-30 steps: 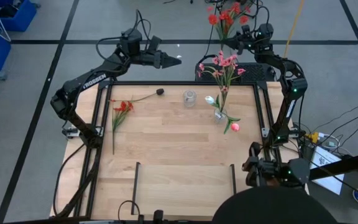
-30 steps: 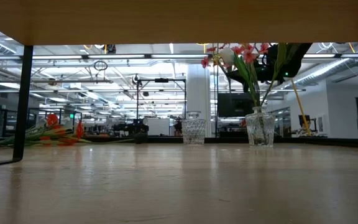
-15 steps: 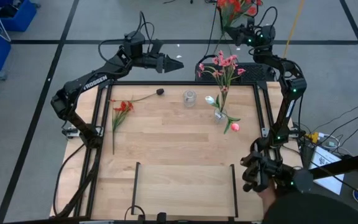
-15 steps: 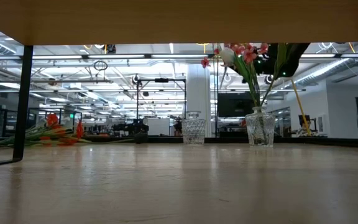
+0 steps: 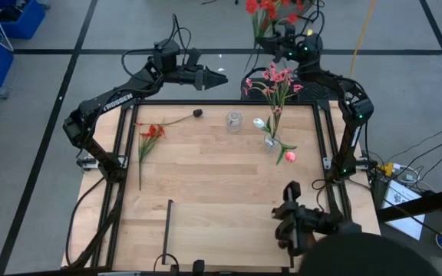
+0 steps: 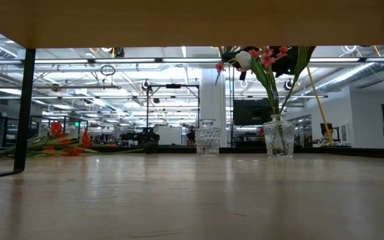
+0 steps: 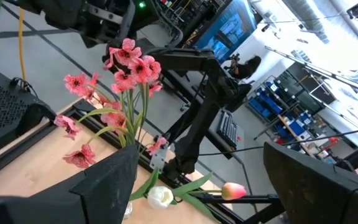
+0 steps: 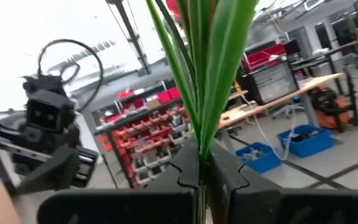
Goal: Pick and place flowers into a vace then onto a shelf
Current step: Put the right red flowers into the left transparent vase
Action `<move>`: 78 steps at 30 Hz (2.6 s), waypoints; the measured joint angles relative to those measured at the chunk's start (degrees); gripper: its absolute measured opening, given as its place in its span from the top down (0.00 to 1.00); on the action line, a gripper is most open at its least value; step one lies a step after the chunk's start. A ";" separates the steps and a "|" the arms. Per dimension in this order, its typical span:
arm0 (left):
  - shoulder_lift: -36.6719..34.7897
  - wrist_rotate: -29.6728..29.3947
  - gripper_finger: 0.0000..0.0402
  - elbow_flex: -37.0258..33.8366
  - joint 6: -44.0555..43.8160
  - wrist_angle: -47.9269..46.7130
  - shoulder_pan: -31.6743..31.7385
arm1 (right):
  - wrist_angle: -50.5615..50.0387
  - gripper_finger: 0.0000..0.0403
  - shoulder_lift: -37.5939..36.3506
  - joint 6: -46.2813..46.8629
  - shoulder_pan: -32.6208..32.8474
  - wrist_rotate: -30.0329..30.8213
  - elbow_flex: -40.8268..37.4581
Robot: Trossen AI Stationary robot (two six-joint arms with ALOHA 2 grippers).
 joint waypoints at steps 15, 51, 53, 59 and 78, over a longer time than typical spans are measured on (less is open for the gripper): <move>0.00 0.07 0.12 0.02 3.26 0.00 -0.09 | -6.16 1.00 7.29 5.54 1.72 -4.77 8.46; 0.00 0.09 0.13 0.00 4.39 -0.04 -0.07 | -20.52 1.00 12.12 9.85 9.14 -7.80 8.55; 0.00 0.09 0.12 0.00 4.17 -0.04 -0.07 | -21.89 1.00 12.10 10.49 9.25 -7.71 8.55; 0.00 0.08 0.13 0.00 4.26 -0.04 -0.07 | -24.30 1.00 12.12 10.26 9.95 -7.74 8.55; 0.00 0.07 0.12 0.01 4.36 -0.04 -0.07 | -29.07 1.00 11.90 6.60 11.42 -10.64 8.53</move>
